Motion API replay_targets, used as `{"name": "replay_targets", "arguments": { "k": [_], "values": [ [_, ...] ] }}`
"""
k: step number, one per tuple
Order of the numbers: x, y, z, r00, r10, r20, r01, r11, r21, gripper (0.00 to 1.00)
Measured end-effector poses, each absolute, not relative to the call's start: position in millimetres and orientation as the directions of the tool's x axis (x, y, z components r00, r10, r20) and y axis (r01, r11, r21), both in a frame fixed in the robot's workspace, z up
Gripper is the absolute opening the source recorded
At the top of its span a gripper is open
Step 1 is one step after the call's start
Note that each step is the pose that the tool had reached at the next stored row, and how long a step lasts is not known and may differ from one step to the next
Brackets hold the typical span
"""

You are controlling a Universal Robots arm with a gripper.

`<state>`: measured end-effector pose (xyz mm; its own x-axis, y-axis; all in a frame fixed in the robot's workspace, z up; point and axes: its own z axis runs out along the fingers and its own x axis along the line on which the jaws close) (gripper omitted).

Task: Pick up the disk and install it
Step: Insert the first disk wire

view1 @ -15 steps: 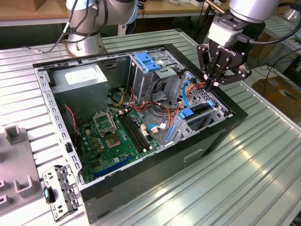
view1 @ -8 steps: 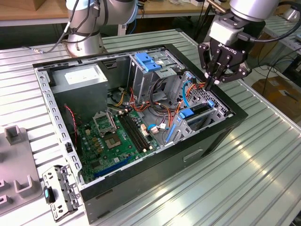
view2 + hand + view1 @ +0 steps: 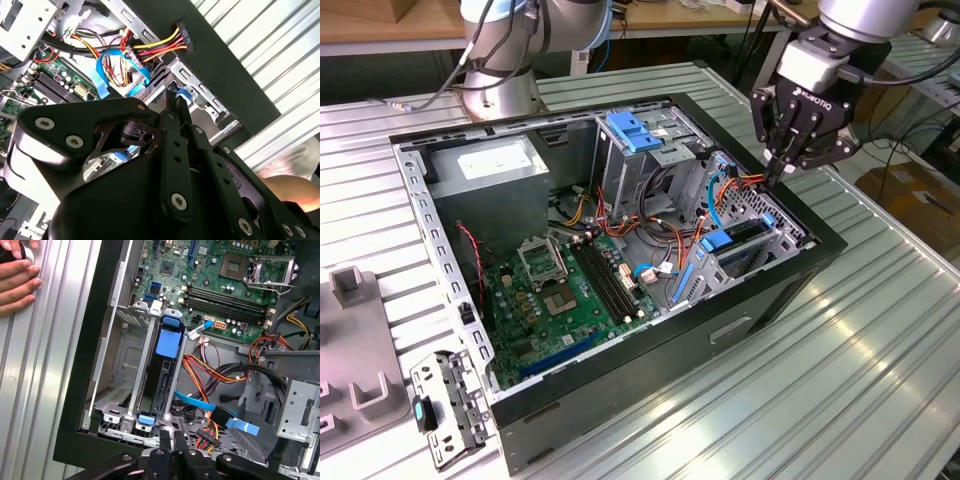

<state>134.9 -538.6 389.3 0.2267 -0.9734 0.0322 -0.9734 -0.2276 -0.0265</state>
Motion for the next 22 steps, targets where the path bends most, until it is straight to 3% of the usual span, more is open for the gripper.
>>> {"name": "replay_targets", "arguments": {
  "k": [11,22],
  "values": [
    [150.4,-536.4,389.2,0.247,-0.968,0.032,-0.968,-0.248,-0.026,0.18],
    [150.6,-536.5,393.0,0.401,-0.915,0.032,-0.915,-0.402,-0.026,0.18]
  ]
}}
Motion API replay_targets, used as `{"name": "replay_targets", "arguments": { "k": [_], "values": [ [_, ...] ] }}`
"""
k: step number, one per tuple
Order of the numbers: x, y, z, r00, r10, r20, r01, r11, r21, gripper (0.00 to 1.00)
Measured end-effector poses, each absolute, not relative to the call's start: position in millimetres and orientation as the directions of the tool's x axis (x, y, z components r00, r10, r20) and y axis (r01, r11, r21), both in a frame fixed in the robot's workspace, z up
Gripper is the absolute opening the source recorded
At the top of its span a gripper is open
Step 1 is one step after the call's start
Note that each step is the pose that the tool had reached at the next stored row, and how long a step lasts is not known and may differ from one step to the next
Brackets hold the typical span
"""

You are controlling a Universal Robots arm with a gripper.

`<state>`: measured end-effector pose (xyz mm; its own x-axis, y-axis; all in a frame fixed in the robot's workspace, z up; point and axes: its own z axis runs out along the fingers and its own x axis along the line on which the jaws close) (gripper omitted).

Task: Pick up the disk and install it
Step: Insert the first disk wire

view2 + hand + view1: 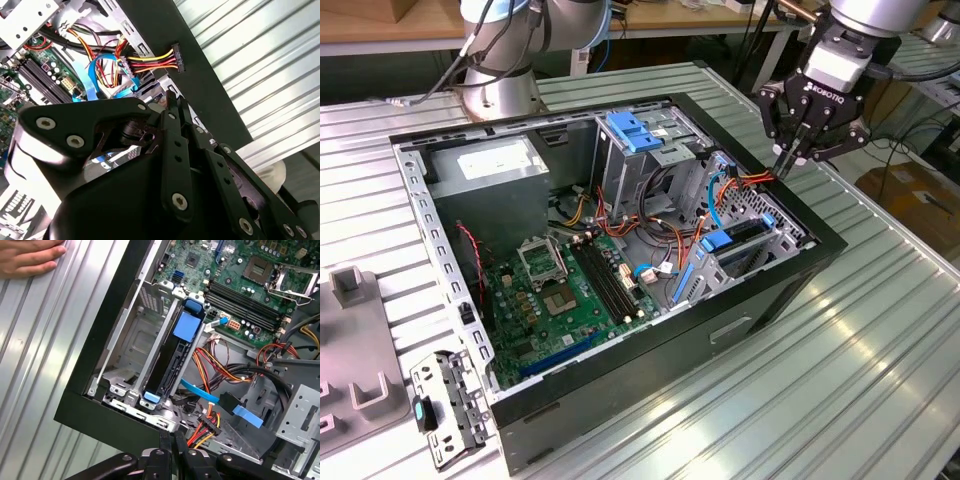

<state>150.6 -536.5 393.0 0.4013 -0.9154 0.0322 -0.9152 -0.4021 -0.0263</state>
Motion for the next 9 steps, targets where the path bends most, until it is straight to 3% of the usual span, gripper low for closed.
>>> {"name": "replay_targets", "arguments": {
  "k": [9],
  "values": [
    [154.9,-535.4,393.2,0.412,-0.911,0.032,-0.911,-0.412,-0.026,0.18]
  ]
}}
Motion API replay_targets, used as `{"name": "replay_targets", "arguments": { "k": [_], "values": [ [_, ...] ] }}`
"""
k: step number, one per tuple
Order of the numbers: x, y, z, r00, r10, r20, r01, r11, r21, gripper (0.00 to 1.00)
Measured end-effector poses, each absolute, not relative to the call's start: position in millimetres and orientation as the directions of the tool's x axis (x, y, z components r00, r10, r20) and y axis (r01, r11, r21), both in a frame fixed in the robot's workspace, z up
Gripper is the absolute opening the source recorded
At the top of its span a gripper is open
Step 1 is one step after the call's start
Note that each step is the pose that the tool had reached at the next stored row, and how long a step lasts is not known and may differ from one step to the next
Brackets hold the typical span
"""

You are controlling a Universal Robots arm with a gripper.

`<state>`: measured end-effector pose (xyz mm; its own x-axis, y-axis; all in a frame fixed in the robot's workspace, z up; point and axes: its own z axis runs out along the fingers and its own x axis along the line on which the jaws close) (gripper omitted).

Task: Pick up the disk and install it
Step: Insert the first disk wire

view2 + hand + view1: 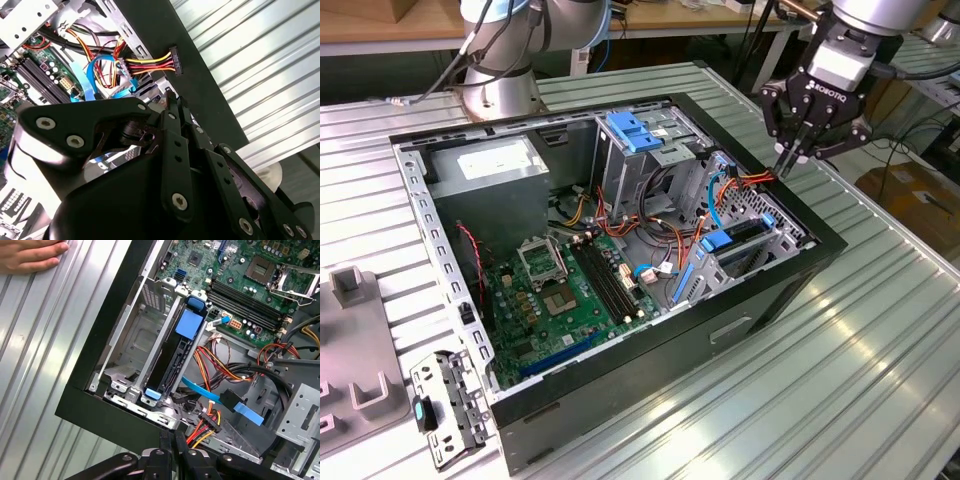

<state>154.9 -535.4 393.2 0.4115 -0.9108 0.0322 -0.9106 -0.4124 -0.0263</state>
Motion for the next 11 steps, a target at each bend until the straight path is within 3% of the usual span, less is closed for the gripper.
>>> {"name": "replay_targets", "arguments": {
  "k": [11],
  "values": [
    [171.9,-530.1,393.1,0.426,-0.904,0.032,-0.904,-0.427,-0.026,0.18]
  ]
}}
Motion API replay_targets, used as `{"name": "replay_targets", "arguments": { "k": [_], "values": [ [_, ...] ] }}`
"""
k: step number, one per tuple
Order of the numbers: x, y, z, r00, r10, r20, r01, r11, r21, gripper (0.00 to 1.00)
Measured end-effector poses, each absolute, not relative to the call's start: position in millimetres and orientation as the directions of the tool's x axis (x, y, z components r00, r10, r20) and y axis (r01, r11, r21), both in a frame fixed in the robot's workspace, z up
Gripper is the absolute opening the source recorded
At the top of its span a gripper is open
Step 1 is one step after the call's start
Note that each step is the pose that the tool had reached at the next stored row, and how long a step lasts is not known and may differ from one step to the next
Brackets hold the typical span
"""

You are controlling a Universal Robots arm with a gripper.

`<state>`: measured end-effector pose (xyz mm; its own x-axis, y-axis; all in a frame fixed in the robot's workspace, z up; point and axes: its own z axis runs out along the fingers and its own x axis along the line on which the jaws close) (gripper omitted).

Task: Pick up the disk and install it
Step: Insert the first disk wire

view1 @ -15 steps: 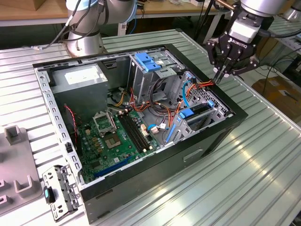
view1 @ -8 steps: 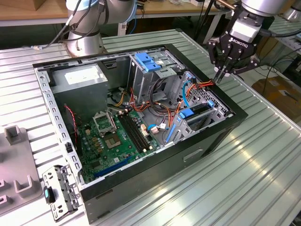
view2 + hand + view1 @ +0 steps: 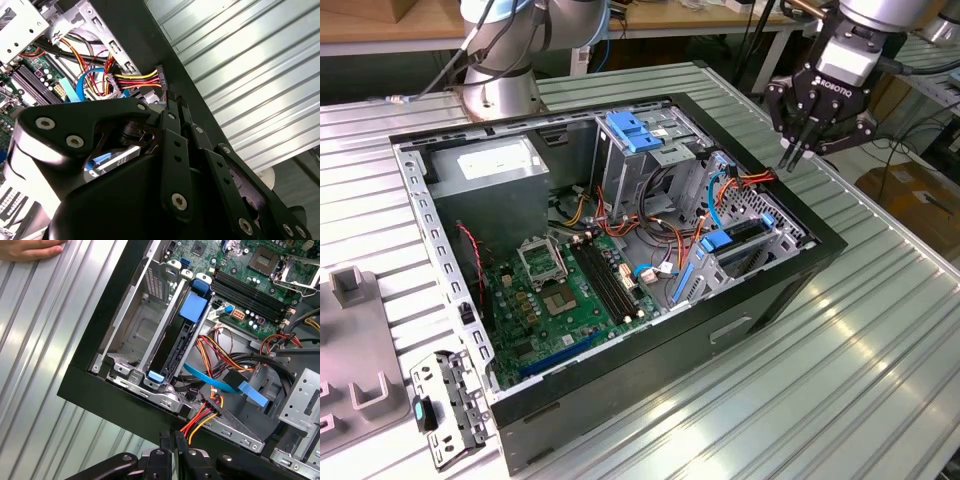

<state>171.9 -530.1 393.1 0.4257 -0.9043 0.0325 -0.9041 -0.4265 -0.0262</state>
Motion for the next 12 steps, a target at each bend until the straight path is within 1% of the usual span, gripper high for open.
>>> {"name": "replay_targets", "arguments": {
  "k": [7,12],
  "values": [
    [172.0,-530.0,393.1,0.430,-0.902,0.033,-0.902,-0.431,-0.026,0.18],
    [172.2,-530.1,392.3,0.521,-0.853,0.033,-0.853,-0.522,-0.026,0.18]
  ]
}}
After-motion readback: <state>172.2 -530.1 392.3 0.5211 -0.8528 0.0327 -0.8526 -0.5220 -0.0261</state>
